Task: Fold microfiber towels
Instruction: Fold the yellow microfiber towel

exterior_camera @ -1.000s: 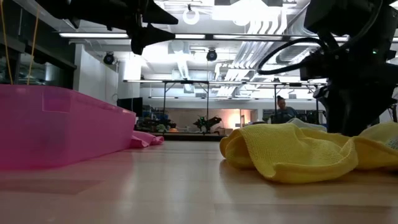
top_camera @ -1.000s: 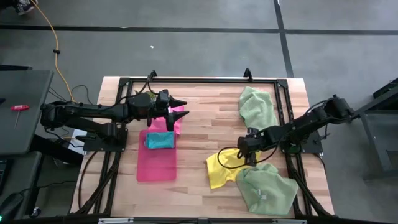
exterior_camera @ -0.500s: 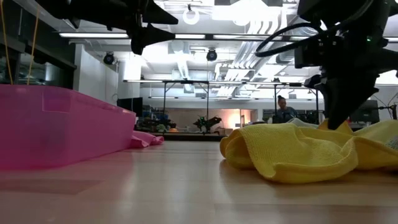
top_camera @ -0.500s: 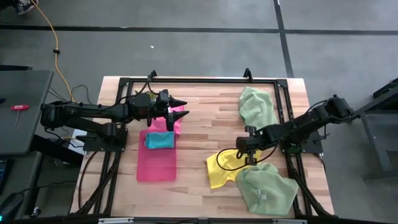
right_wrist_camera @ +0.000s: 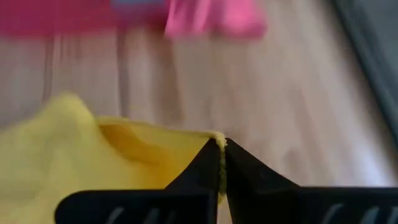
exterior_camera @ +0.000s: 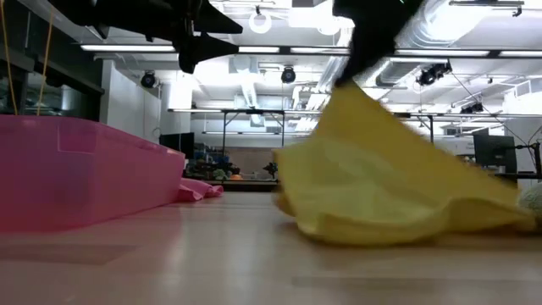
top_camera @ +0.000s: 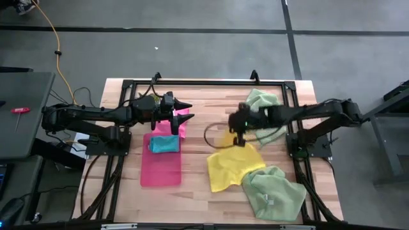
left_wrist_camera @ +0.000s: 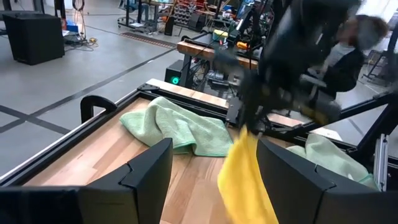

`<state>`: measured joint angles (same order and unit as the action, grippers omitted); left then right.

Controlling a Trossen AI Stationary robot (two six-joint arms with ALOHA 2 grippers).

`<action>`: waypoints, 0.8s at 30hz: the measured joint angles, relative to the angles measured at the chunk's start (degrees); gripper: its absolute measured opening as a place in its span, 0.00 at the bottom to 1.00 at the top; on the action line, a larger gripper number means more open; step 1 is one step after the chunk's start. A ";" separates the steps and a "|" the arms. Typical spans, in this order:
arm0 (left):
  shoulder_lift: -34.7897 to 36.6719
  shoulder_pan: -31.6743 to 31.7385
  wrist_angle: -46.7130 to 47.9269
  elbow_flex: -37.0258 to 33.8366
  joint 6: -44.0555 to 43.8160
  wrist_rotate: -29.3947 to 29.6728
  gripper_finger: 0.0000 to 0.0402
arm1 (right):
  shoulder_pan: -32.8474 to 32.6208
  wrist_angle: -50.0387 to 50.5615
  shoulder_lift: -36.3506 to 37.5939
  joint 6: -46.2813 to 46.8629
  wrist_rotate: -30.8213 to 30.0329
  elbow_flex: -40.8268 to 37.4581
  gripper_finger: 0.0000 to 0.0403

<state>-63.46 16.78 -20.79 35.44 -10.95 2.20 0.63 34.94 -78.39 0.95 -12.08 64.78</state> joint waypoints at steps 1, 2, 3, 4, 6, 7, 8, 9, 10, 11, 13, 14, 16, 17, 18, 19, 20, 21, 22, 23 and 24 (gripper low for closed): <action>0.00 0.00 -0.01 0.00 0.13 0.00 0.55 | 1.05 0.07 0.00 -1.86 -0.13 2.30 0.00; 0.00 0.00 -0.01 0.00 0.16 0.00 0.55 | 2.06 0.27 0.00 -3.52 -0.36 4.64 0.00; 0.00 0.00 -0.01 0.00 0.14 0.00 0.55 | 3.04 0.73 0.01 -4.96 -0.48 6.97 0.00; 0.00 0.00 -0.01 0.00 0.14 0.00 0.55 | 3.97 1.53 0.02 -6.15 -0.50 9.13 0.00; 0.00 0.00 -0.01 0.00 0.12 0.00 0.55 | 5.71 3.83 0.04 -7.46 -0.54 12.99 0.00; 0.00 0.00 -0.01 0.00 0.12 0.00 0.55 | 6.49 5.14 0.06 -7.67 -0.53 14.43 0.00; 0.00 0.00 -0.01 0.00 0.13 0.00 0.55 | 7.16 6.61 0.10 -7.68 -0.49 15.53 0.00; 0.00 0.00 -0.01 0.00 0.17 0.00 0.55 | 7.70 8.12 0.11 -7.40 -0.12 16.20 0.00; 0.00 0.00 -0.01 0.00 0.18 0.05 0.55 | 8.20 9.29 0.11 -7.01 0.61 16.37 0.00; -0.14 0.00 -0.07 0.00 0.17 0.25 0.55 | 8.57 10.50 0.08 -6.21 1.80 16.39 0.00; -0.81 -0.02 -0.10 0.07 0.16 0.79 0.55 | 8.95 12.36 0.04 -4.04 4.34 15.75 0.00; -1.39 -0.06 -0.07 0.07 0.20 1.11 0.55 | 9.03 12.69 0.07 -2.83 5.05 14.96 0.00; -2.94 -0.40 -0.10 0.07 0.97 1.61 0.55 | 9.00 12.90 0.03 0.37 5.41 12.79 0.00; -3.93 -0.66 -0.12 0.07 1.50 1.89 0.55 | 9.00 13.13 -0.01 2.33 5.55 11.78 0.00; -5.03 -1.03 -0.10 0.07 2.09 1.95 0.55 | 9.01 13.24 -0.02 4.29 5.52 10.88 0.00; -6.32 -1.52 -0.10 0.07 2.67 1.93 0.55 | 9.05 13.10 0.00 6.15 5.71 10.00 0.00; -7.73 -2.10 -0.13 0.07 3.28 1.95 0.55 | 9.15 12.68 0.00 7.77 6.06 8.98 0.00; -9.36 -2.73 -0.18 0.07 4.01 2.14 0.55 | 9.30 12.41 0.00 9.27 6.30 7.98 0.00; -11.02 -3.44 -0.01 0.07 4.75 2.68 0.55 | 9.44 12.21 0.00 10.81 6.39 7.04 0.00; -12.72 -4.13 -0.03 0.07 5.57 3.66 0.55 | 9.52 12.01 0.00 12.32 6.65 6.30 0.00; -14.45 -4.87 -0.31 0.07 6.24 4.93 0.55 | 9.63 11.68 0.00 13.79 6.88 5.61 0.00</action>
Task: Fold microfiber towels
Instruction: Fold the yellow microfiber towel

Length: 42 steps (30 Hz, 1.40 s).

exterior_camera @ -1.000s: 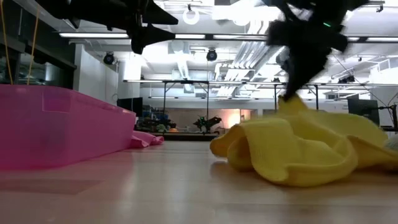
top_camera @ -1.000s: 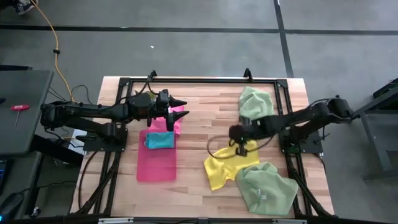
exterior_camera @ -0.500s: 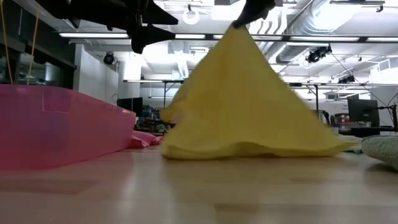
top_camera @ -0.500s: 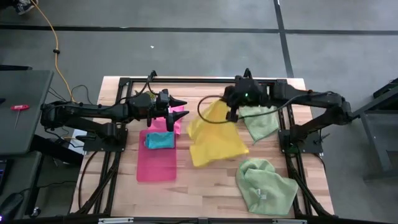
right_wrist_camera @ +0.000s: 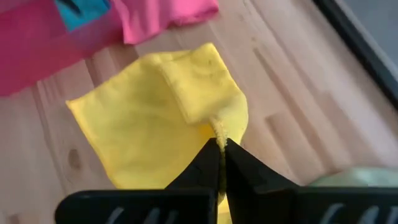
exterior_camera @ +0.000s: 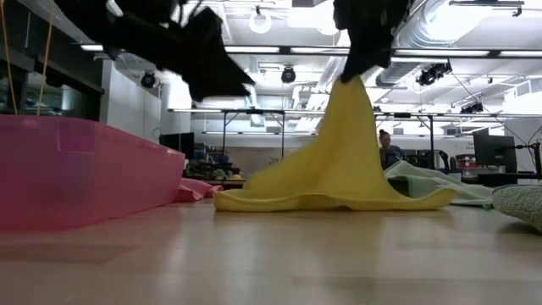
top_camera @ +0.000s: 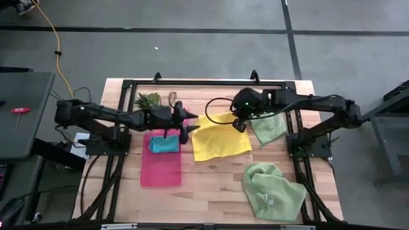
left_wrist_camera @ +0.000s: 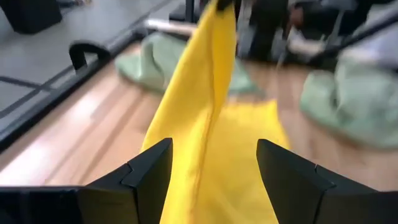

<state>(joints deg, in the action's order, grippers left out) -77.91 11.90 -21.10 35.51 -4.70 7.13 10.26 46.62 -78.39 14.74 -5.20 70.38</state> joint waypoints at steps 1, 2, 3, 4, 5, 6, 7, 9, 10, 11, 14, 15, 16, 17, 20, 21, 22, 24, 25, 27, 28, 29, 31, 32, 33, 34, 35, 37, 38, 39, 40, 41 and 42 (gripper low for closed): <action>-1.72 -0.67 -0.35 0.00 0.68 1.45 0.55 | 0.12 -0.45 0.00 0.97 0.44 -0.65 0.00; -3.41 -1.30 -1.06 0.00 0.98 3.12 0.55 | 0.21 -0.74 0.00 1.68 1.02 -1.25 0.00; -5.05 -1.86 -2.11 0.00 1.13 4.55 0.55 | 0.29 -0.89 0.00 2.09 1.49 -1.71 0.00; -6.71 -2.34 -2.84 0.24 1.11 5.98 0.55 | 0.29 -1.17 0.00 2.43 2.14 -1.94 0.00; -8.39 -2.75 -2.97 1.03 1.07 7.11 0.55 | 0.29 -1.45 0.00 2.78 2.22 -1.94 0.00; -9.98 -3.09 -2.95 1.94 1.04 7.78 0.55 | 0.27 -1.89 0.00 2.82 2.24 -1.94 0.00; -11.54 -3.32 -2.87 3.05 1.33 8.46 0.55 | 0.26 -2.32 0.00 2.82 2.25 -1.94 0.00; -14.87 -3.85 -1.89 5.66 4.02 9.34 0.55 | 0.29 -3.09 0.00 3.24 2.26 -1.94 0.00; -16.66 -4.14 -0.47 7.17 6.06 10.23 0.55 | 0.29 -3.42 0.00 3.27 2.26 -1.94 0.00; -18.14 -4.41 1.88 8.68 8.34 11.13 0.55 | 0.26 -3.67 0.00 3.26 2.26 -1.94 0.00; -21.84 -5.04 10.66 13.42 13.51 15.05 0.54 | 0.26 -3.90 0.00 3.28 2.26 -1.94 0.00; -22.68 -5.20 13.60 14.67 13.96 16.01 0.54 | 0.29 -3.95 0.00 3.26 2.26 -1.94 0.00; -23.42 -5.30 15.91 15.69 13.94 16.27 0.53 | 0.29 -3.95 0.00 3.26 2.24 -1.94 0.00; -23.94 -5.33 18.06 16.31 13.96 16.25 0.53 | 0.29 -3.95 0.00 3.26 2.24 -1.94 0.00; -24.57 -5.21 20.96 16.61 15.45 16.28 0.51 | 0.29 -4.03 0.00 3.27 2.24 -1.94 0.00; -24.59 -5.08 21.62 16.61 16.11 16.47 0.50 | 0.29 -4.11 0.00 3.26 2.24 -1.94 0.00; -24.59 -4.91 21.90 16.61 16.62 16.66 0.49 | 0.29 -4.34 0.00 3.26 2.24 -1.94 0.00; -24.59 -4.58 21.81 16.61 16.93 16.52 0.47 | 0.29 -4.50 0.00 3.26 1.97 -1.94 0.00; -24.59 -4.31 21.68 16.61 16.93 16.29 0.46 | 0.29 -4.52 0.00 3.26 1.86 -1.94 0.00; -24.59 -3.75 21.53 16.61 16.96 16.05 0.43 | 0.29 -4.51 0.00 3.26 1.80 -1.94 0.00; -24.59 -3.41 21.53 16.61 16.93 15.63 0.42 | 0.29 -4.51 0.00 3.26 1.78 -1.94 0.00; -24.73 -3.03 21.45 16.61 16.93 14.69 0.40 | 0.29 -4.51 0.00 3.26 1.78 -1.94 0.00; -25.61 -2.32 20.78 16.68 16.92 11.23 0.38 | 0.29 -4.51 0.00 3.26 1.78 -1.94 0.00; -25.94 -2.01 21.02 16.65 16.89 9.37 0.37 | 0.29 -4.51 0.00 3.24 1.78 -1.94 0.00; -26.32 -1.94 21.08 16.63 16.89 7.93 0.36 | 0.29 -4.51 0.00 3.25 1.78 -1.93 0.00; -26.82 -1.95 20.63 16.68 17.02 7.29 0.36 | 0.29 -4.51 0.00 3.26 1.77 -1.94 0.00; -27.34 -2.16 20.74 16.70 17.33 7.20 0.35 | 0.29 -4.51 0.00 3.26 1.78 -1.94 0.00; -28.08 -2.66 21.16 16.64 17.32 8.63 0.35 | 0.29 -4.54 0.00 3.26 1.78 -1.92 0.00; -28.35 -3.00 21.05 16.63 17.11 10.07 0.35 | 0.29 -4.54 0.00 3.26 1.76 -1.92 0.00; -28.45 -3.28 21.07 16.63 16.92 11.36 0.35 | 0.29 -4.55 0.00 3.26 1.75 -1.92 0.00; -28.46 -3.52 21.26 16.63 16.90 12.63 0.35 | 0.29 -4.58 0.00 3.27 1.75 -1.92 0.00; -28.46 -3.75 21.26 16.63 16.95 13.90 0.35 | 0.29 -4.57 0.00 3.27 1.75 -1.92 0.00; -28.41 -4.04 21.23 16.63 17.25 14.98 0.35 | 0.29 -4.58 0.00 3.26 1.75 -1.92 0.00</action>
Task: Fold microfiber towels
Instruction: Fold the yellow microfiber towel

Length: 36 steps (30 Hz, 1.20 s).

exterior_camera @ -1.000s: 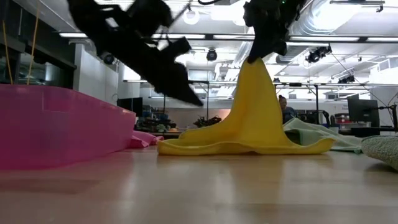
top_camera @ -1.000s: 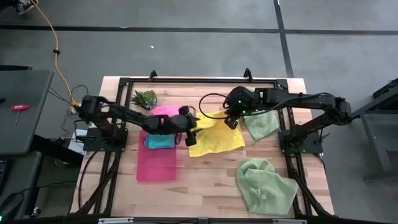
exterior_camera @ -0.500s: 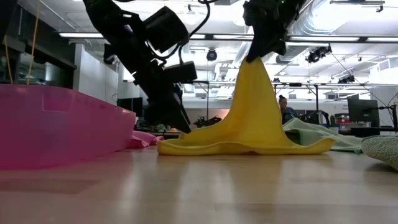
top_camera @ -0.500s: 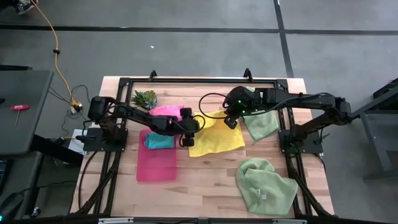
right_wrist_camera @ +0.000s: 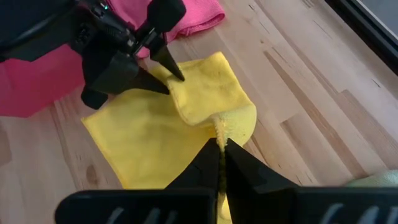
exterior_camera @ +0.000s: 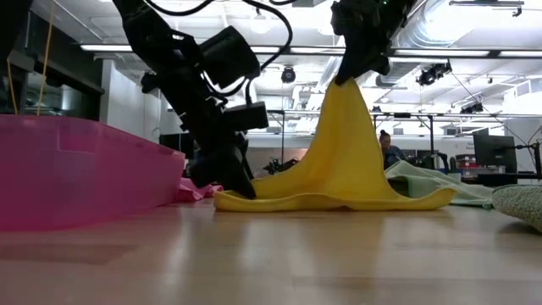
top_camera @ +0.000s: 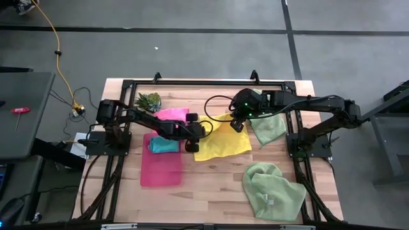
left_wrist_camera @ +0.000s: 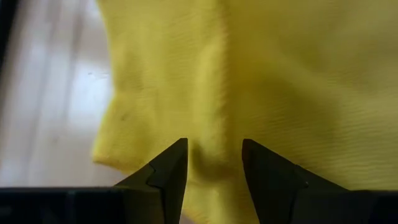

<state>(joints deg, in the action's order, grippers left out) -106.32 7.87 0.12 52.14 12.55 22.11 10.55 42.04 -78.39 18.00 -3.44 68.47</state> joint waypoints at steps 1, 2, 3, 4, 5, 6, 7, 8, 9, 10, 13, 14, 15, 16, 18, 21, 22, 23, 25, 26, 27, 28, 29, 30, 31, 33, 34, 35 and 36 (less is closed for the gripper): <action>0.17 -0.27 0.13 0.00 0.20 1.04 0.35 | 0.00 -0.01 0.00 0.00 0.00 0.00 0.00; 0.38 -0.51 0.10 0.00 0.51 2.11 0.34 | 0.00 -0.08 0.00 0.00 0.00 0.00 0.00; 0.70 -0.76 0.05 0.00 0.89 2.78 0.34 | 0.00 -0.11 0.00 0.00 0.00 0.00 0.00; 1.21 -0.88 0.29 0.00 1.17 3.17 0.34 | 0.00 -0.09 0.00 0.00 -0.01 0.02 0.00; 1.60 -0.90 0.29 0.00 1.18 3.68 0.33 | 0.00 -0.11 0.00 0.00 0.00 0.02 0.00; 1.86 -0.93 0.08 0.01 1.16 3.93 0.33 | 0.00 -0.09 0.00 0.00 -0.02 0.02 0.00; 2.02 -0.91 0.18 0.02 1.16 3.89 0.32 | 0.00 -0.09 0.00 0.00 0.00 0.02 0.00; 2.05 -0.76 0.42 0.00 1.17 3.87 0.32 | 0.00 -0.10 0.00 0.00 -0.02 0.02 0.00; 2.05 -0.56 0.53 0.00 1.17 3.89 0.31 | 0.00 -0.11 0.00 0.00 -0.01 0.02 0.00; 2.05 -0.33 0.61 0.00 1.17 3.87 0.30 | 0.00 -0.10 0.00 0.00 -0.02 0.02 0.00; 2.07 0.24 1.72 0.00 1.16 3.62 0.24 | 0.00 -0.11 0.00 0.00 -0.02 0.02 0.00; 2.07 0.42 2.14 0.00 1.16 3.58 0.22 | 0.00 -0.11 0.00 0.00 -0.02 0.02 0.00; 2.07 0.48 2.41 0.00 1.16 3.56 0.18 | 0.00 -0.09 0.00 0.00 -0.02 0.02 0.00; 2.07 0.47 2.70 0.02 1.15 3.64 0.15 | 0.00 -0.11 0.00 0.00 -0.02 0.02 0.00; 2.59 0.66 5.50 0.69 1.14 3.74 0.07 | 0.00 -0.09 0.00 -0.25 -0.02 0.02 0.00; 4.95 1.22 9.61 3.14 0.84 2.48 0.02 | 0.33 0.96 0.60 -2.30 -0.15 0.02 0.00; 6.25 1.60 11.33 3.81 0.61 2.44 0.02 | 0.67 1.67 1.24 -2.46 -0.38 0.02 0.00; 7.61 2.12 13.19 4.51 0.67 2.41 0.02 | 1.15 1.79 2.07 -2.57 -0.70 0.02 0.00; 10.62 3.50 15.11 6.58 1.33 2.02 0.01 | 2.59 2.84 4.09 -3.23 -1.06 0.04 0.00; 12.62 4.36 15.78 7.66 1.76 1.92 0.01 | 3.32 2.93 5.15 -3.54 -1.09 0.04 0.00; 14.67 5.29 16.08 8.86 2.10 1.65 0.01 | 4.31 2.75 6.27 -3.74 -1.09 0.04 0.00; 16.61 6.44 16.58 10.09 2.62 1.22 0.01 | 5.47 2.73 7.51 -3.90 -1.06 0.04 0.00; 18.20 7.49 16.71 11.38 3.28 1.23 0.00 | 6.56 2.79 8.63 -3.91 -1.05 0.13 0.00; 19.63 8.72 16.41 12.51 3.93 1.10 0.00 | 7.75 3.08 9.44 -3.93 -1.09 0.72 0.00; 21.03 10.10 16.96 13.48 4.86 1.00 0.00 | 9.02 3.32 10.12 -4.06 -1.09 1.41 0.00; 22.65 12.91 16.91 16.55 7.76 1.03 0.00 | 11.51 4.79 10.71 -5.48 -1.15 3.27 0.00; 23.28 14.51 17.27 18.17 9.30 1.03 0.00 | 12.67 5.00 10.65 -6.68 -1.15 4.58 0.00; 23.66 16.18 18.56 19.83 10.96 1.03 0.00 | 13.93 5.12 10.44 -8.30 -1.16 5.97 0.00; 23.61 17.72 19.12 21.90 12.62 1.03 0.00 | 15.39 5.27 10.12 -10.15 -1.25 7.37 0.00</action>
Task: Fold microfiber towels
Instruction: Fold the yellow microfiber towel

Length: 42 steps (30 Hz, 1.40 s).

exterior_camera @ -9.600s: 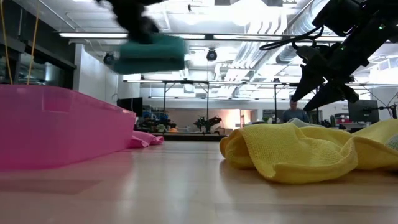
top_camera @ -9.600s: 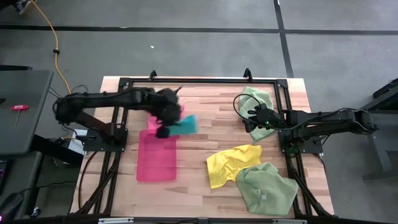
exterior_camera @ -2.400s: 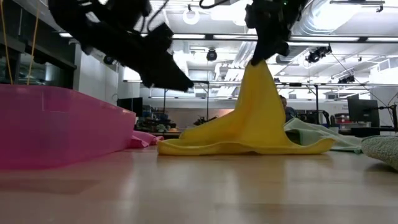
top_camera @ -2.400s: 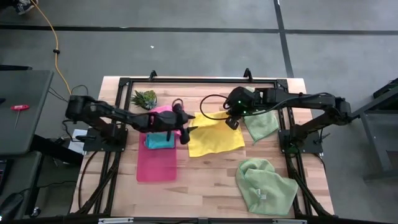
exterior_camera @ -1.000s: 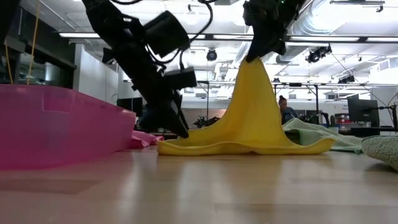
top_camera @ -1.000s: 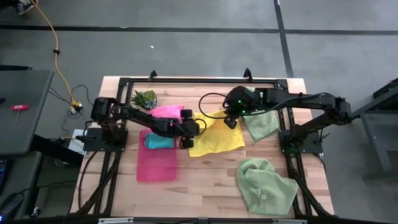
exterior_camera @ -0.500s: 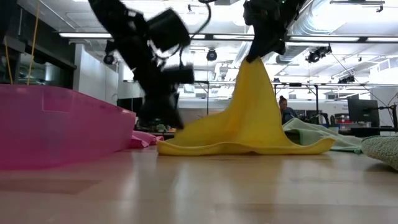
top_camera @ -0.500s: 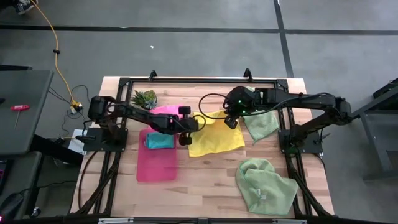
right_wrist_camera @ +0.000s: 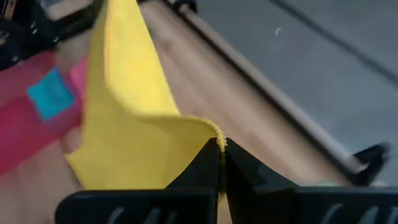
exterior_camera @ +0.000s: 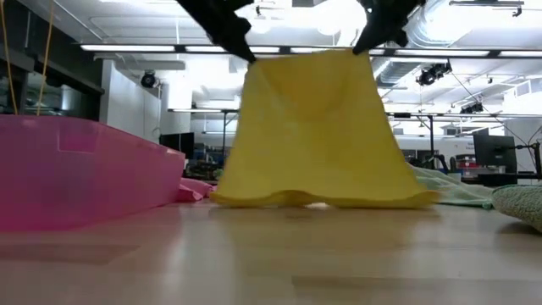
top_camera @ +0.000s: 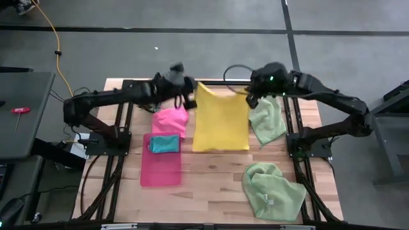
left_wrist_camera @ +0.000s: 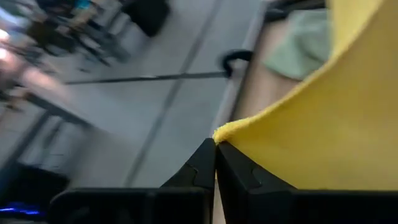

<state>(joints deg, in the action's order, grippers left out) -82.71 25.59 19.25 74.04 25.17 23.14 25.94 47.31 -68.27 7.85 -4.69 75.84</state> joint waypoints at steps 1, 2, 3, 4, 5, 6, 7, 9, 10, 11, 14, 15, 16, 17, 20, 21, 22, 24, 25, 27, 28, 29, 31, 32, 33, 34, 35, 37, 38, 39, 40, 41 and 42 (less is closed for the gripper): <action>-0.39 1.50 0.33 2.09 1.75 0.01 0.00 | 1.44 0.00 -0.41 -1.71 0.16 1.33 0.00; -0.79 2.90 0.92 4.01 3.48 0.08 0.00 | 2.90 0.02 -1.06 -3.23 0.16 2.75 0.00; -1.27 4.39 1.41 5.92 5.12 0.13 0.00 | 4.42 0.17 -1.82 -4.85 0.14 4.27 0.00; -1.81 5.72 1.31 7.81 6.69 0.20 0.00 | 6.13 0.42 -2.60 -6.55 0.12 5.94 0.00; -2.29 6.81 1.26 9.74 8.16 0.36 0.00 | 7.62 0.84 -3.39 -8.19 0.12 7.72 0.00; -2.76 7.83 1.30 11.65 9.31 0.75 0.00 | 8.91 1.26 -4.14 -9.61 0.13 9.70 0.00; -3.02 8.73 1.12 13.71 10.29 1.24 0.00 | 10.04 1.62 -4.80 -10.71 0.37 11.68 0.00; -3.07 9.92 1.14 16.91 12.14 1.55 0.00 | 11.83 2.63 -6.17 -12.78 1.21 15.84 0.00; -3.07 10.21 1.07 18.44 12.95 1.54 0.00 | 12.28 3.36 -6.72 -13.73 1.55 17.75 0.00; -3.00 10.27 1.26 19.68 13.38 1.55 0.00 | 12.52 4.03 -7.15 -14.48 1.62 19.61 0.00; -2.37 9.88 4.23 23.01 13.08 1.47 0.00 | 12.65 6.01 -7.60 -15.69 1.77 24.14 0.00; -2.04 9.44 5.86 23.59 12.44 1.18 0.00 | 12.42 6.88 -7.54 -15.51 1.93 25.12 0.00; -1.72 8.88 7.59 23.74 11.47 0.96 0.00 | 11.78 8.07 -7.48 -15.14 2.06 25.69 0.00; -1.52 8.23 9.74 23.74 10.22 0.68 0.00 | 11.00 9.70 -7.40 -14.50 2.11 25.83 0.00; -1.48 5.76 18.30 23.22 4.60 -1.26 0.00 | 7.97 15.25 -7.27 -13.60 1.93 24.54 0.00; -1.43 4.70 20.43 22.34 2.43 -1.70 0.00 | 6.55 16.58 -7.22 -12.77 1.92 23.32 0.00; -1.40 3.56 22.44 21.13 0.10 -2.07 0.00 | 5.17 17.48 -7.17 -11.97 1.67 21.54 0.00; -1.39 0.91 25.66 17.71 -5.01 -2.57 0.00 | 1.95 17.86 -7.17 -9.82 1.06 17.05 0.00; -1.41 -0.56 26.50 15.53 -7.55 -2.75 0.00 | 0.33 17.21 -7.13 -8.97 0.94 14.07 0.00; -1.41 -3.77 27.08 10.65 -12.08 -3.06 0.00 | -3.22 14.59 -7.04 -6.47 1.03 7.79 0.00; -1.41 -5.30 27.13 7.90 -14.23 -3.08 0.00 | -4.89 13.21 -7.04 -5.05 1.25 4.41 0.00; -1.41 -6.93 27.22 5.20 -16.66 -3.38 0.00 | -6.66 11.90 -7.04 -3.54 1.56 1.15 0.00; -1.41 -10.37 27.13 -0.29 -22.02 -4.86 0.00 | -10.13 8.47 -7.04 0.06 2.92 -5.36 0.00; -1.41 -12.14 26.65 -2.96 -25.05 -5.67 0.00 | -11.82 6.61 -7.04 2.00 3.73 -8.14 0.00; -1.41 -13.99 25.76 -5.63 -28.38 -6.35 0.00 | -13.70 4.74 -7.04 4.11 4.63 -11.05 0.00; -1.43 -15.84 24.38 -8.25 -31.66 -7.18 0.00 | -15.43 3.36 -7.02 6.07 5.21 -13.58 0.00; -1.45 -17.72 22.70 -10.84 -35.05 -8.07 0.00 | -17.18 1.97 -7.04 8.29 5.79 -15.88 0.00; -1.45 -21.39 18.99 -15.34 -41.98 -10.13 0.00 | -20.58 -1.23 -7.01 12.79 7.41 -20.06 0.00; -1.45 -23.11 16.84 -17.36 -45.30 -11.49 0.00 | -22.11 -2.82 -7.01 15.20 8.28 -21.93 0.00; -1.45 -24.78 14.94 -19.00 -48.45 -12.78 0.00 | -23.69 -4.34 -7.01 17.52 9.12 -23.49 0.00; -1.45 -26.47 12.91 -20.59 -51.59 -13.87 0.00 | -25.28 -6.11 -7.01 19.93 9.94 -24.99 0.00; -1.46 -28.04 11.00 -21.87 -54.58 -14.71 0.00 | -26.76 -7.75 -6.97 22.19 10.68 -26.14 0.00; -1.48 -29.56 9.32 -22.85 -57.50 -15.13 0.00 | -28.25 -9.30 -6.97 24.18 11.24 -27.13 0.00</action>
<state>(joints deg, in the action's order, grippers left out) -84.19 -3.98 28.56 51.19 -32.33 8.00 -2.31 38.01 -75.24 32.03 6.55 48.71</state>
